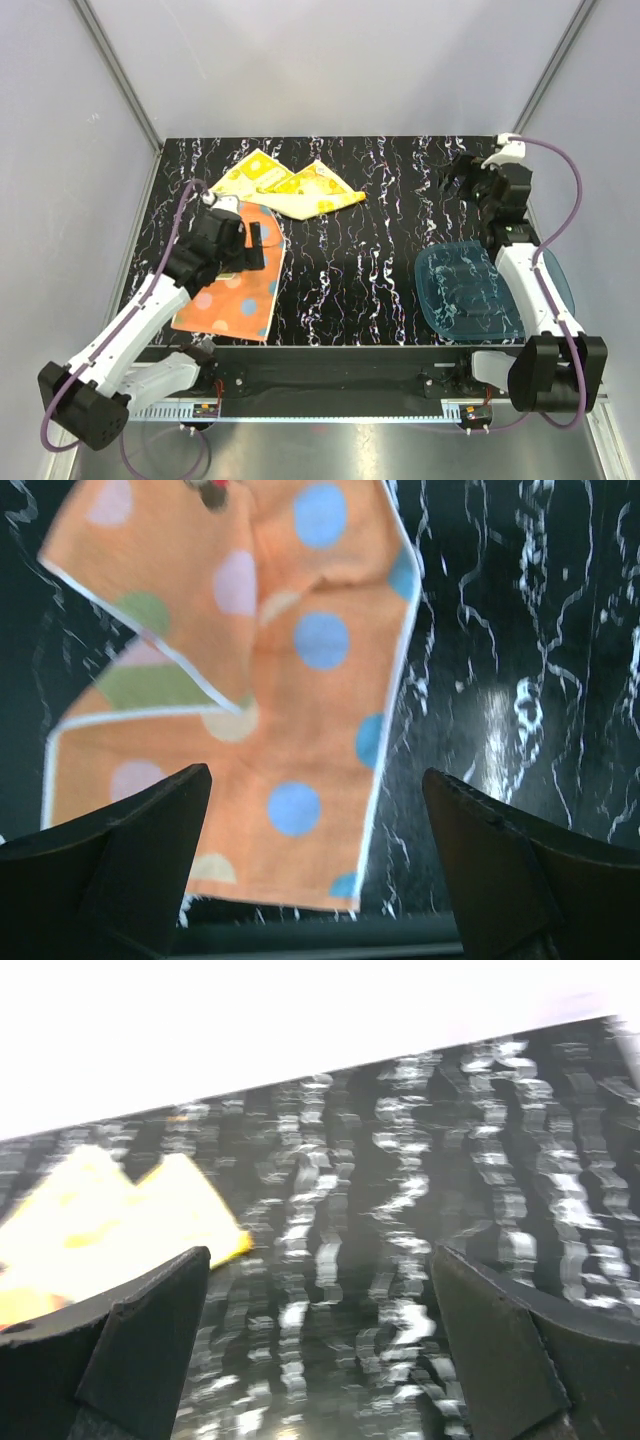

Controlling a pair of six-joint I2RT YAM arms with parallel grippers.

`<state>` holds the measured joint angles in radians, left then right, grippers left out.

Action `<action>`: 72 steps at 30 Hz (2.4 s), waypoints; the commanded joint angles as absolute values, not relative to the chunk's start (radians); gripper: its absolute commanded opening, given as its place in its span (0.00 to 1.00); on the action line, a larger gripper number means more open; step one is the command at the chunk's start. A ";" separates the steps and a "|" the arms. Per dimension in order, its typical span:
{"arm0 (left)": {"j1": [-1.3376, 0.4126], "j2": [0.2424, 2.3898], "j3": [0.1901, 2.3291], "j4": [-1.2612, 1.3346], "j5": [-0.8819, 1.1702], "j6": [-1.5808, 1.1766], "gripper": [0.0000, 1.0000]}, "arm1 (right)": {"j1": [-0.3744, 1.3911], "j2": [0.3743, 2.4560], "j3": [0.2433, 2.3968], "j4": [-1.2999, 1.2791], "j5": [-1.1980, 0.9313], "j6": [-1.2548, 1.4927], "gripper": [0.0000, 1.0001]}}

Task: Roll the towels
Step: Flatten the towel

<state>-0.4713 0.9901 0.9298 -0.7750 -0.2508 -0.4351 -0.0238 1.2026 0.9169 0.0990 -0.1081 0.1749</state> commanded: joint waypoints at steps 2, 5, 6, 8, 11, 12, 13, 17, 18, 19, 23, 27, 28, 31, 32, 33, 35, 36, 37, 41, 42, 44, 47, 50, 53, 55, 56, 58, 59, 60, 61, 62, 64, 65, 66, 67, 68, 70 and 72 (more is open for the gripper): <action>-0.566 1.028 0.896 -0.877 -0.276 -0.642 0.93 | -0.017 1.227 1.041 -0.115 -0.348 0.391 1.00; -0.629 1.028 0.829 -0.876 -0.276 -0.740 0.94 | -0.017 1.235 0.999 -0.051 -0.408 0.495 1.00; -0.647 1.031 0.813 -0.877 -0.279 -0.762 0.94 | -0.017 1.232 0.991 -0.052 -0.399 0.503 1.00; -0.695 1.048 0.773 -0.880 -0.279 -0.819 0.90 | -0.017 1.236 0.994 -0.096 -0.393 0.502 1.00; -0.765 1.084 0.736 -0.870 -0.276 -0.888 0.88 | -0.014 1.256 1.031 -0.192 -0.405 0.482 1.00; -0.785 1.094 0.715 -0.868 -0.285 -0.906 0.87 | -0.009 1.262 1.051 -0.216 -0.408 0.479 1.00; -0.817 1.103 0.706 -0.868 -0.293 -0.926 0.87 | -0.006 1.270 1.057 -0.236 -0.408 0.476 1.00; -0.883 1.181 0.673 -0.835 -0.302 -1.011 0.87 | 0.035 1.308 1.091 -0.330 -0.403 0.462 1.00; -0.893 1.198 0.669 -0.830 -0.308 -1.022 0.86 | 0.049 1.315 1.103 -0.342 -0.399 0.456 1.00; -0.908 1.233 0.667 -0.818 -0.311 -1.026 0.86 | 0.057 1.318 1.107 -0.359 -0.394 0.448 1.00; -0.923 1.293 0.660 -0.804 -0.331 -1.051 0.84 | 0.068 1.312 1.112 -0.379 -0.382 0.446 1.00; -0.923 1.298 0.618 -0.763 -0.325 -1.055 0.70 | 0.075 1.304 1.117 -0.394 -0.391 0.442 1.00; -0.923 1.292 0.608 -0.738 -0.318 -1.061 0.68 | 0.075 1.302 1.120 -0.402 -0.390 0.440 1.00; -0.923 1.281 0.569 -0.704 -0.305 -1.061 0.53 | 0.077 1.299 1.127 -0.416 -0.390 0.436 1.00; -0.923 1.275 0.563 -0.700 -0.301 -1.065 0.47 | 0.078 1.299 1.129 -0.420 -0.390 0.433 1.00; -0.923 1.273 0.557 -0.693 -0.298 -1.065 0.42 | 0.077 1.299 1.134 -0.423 -0.390 0.431 1.00; -0.923 1.275 0.546 -0.667 -0.295 -1.060 0.31 | 0.077 1.298 1.137 -0.431 -0.393 0.431 1.00; -0.923 1.281 0.531 -0.657 -0.287 -1.058 0.28 | 0.080 1.299 1.140 -0.436 -0.396 0.431 1.00; -0.923 1.292 0.522 -0.631 -0.282 -1.057 0.24 | 0.080 1.299 1.141 -0.439 -0.396 0.434 1.00; -0.923 1.316 0.492 -0.577 -0.255 -1.034 0.00 | 0.083 1.301 1.143 -0.448 -0.402 0.437 1.00; -0.925 1.313 0.492 -0.572 -0.249 -1.026 0.00 | 0.084 1.301 1.143 -0.449 -0.403 0.437 1.00; -0.933 1.275 0.509 -0.584 -0.238 -1.003 0.00 | 0.090 1.302 1.140 -0.451 -0.413 0.439 1.00; -0.974 1.178 0.583 -0.684 -0.250 -0.997 0.00 | 0.127 1.312 1.146 -0.451 -0.434 0.446 1.00; -1.031 1.062 0.662 -0.822 -0.262 -1.008 0.00 | 0.227 1.331 1.173 -0.454 -0.427 0.463 1.00; -1.074 0.964 0.696 -0.939 -0.258 -1.035 0.00 | 0.355 1.362 1.181 -0.423 -0.405 0.501 0.98; -1.098 0.905 0.692 -0.997 -0.247 -1.067 0.00 | 0.422 1.397 1.199 -0.394 -0.379 0.526 0.95; -1.107 0.887 0.687 -1.012 -0.238 -1.081 0.00 | 0.484 1.446 1.210 -0.388 -0.370 0.529 0.94; -1.137 0.842 0.667 -1.043 -0.230 -1.118 0.00 | 0.537 1.546 1.268 -0.391 -0.356 0.535 0.91; -1.146 0.832 0.661 -1.051 -0.226 -1.130 0.00 | 0.566 1.584 1.294 -0.393 -0.356 0.535 0.91; -1.161 0.819 0.652 -1.057 -0.224 -1.140 0.00 | 0.607 1.624 1.351 -0.397 -0.359 0.535 0.90; -1.167 0.802 0.647 -1.072 -0.221 -1.161 0.00 | 0.627 1.706 1.385 -0.409 -0.359 0.532 0.90; -1.175 0.793 0.646 -1.080 -0.221 -1.170 0.00 | 0.640 1.747 1.454 -0.417 -0.362 0.532 0.88; -1.199 0.778 0.644 -1.100 -0.221 -1.198 0.00 | 0.664 1.858 1.521 -0.433 -0.368 0.529 0.86; -1.209 0.775 0.646 -1.106 -0.224 -1.207 0.00 | 0.669 1.894 1.585 -0.436 -0.374 0.526 0.85; -1.222 0.772 0.646 -1.118 -0.225 -1.213 0.00 | 0.673 1.926 1.623 -0.457 -0.379 0.520 0.84; -1.229 0.769 0.646 -1.123 -0.227 -1.222 0.00 | 0.673 1.995 1.662 -0.472 -0.382 0.500 0.83; -1.233 0.769 0.646 -1.126 -0.229 -1.226 0.00 | 0.673 2.029 1.743 -0.494 -0.377 0.491 0.81; -1.241 0.767 0.644 -1.140 -0.230 -1.236 0.00 | 0.673 2.119 1.820 -0.546 -0.377 0.469 0.80; -1.249 0.762 0.644 -1.141 -0.230 -1.242 0.00 | 0.673 2.175 1.917 -0.587 -0.382 0.460 0.79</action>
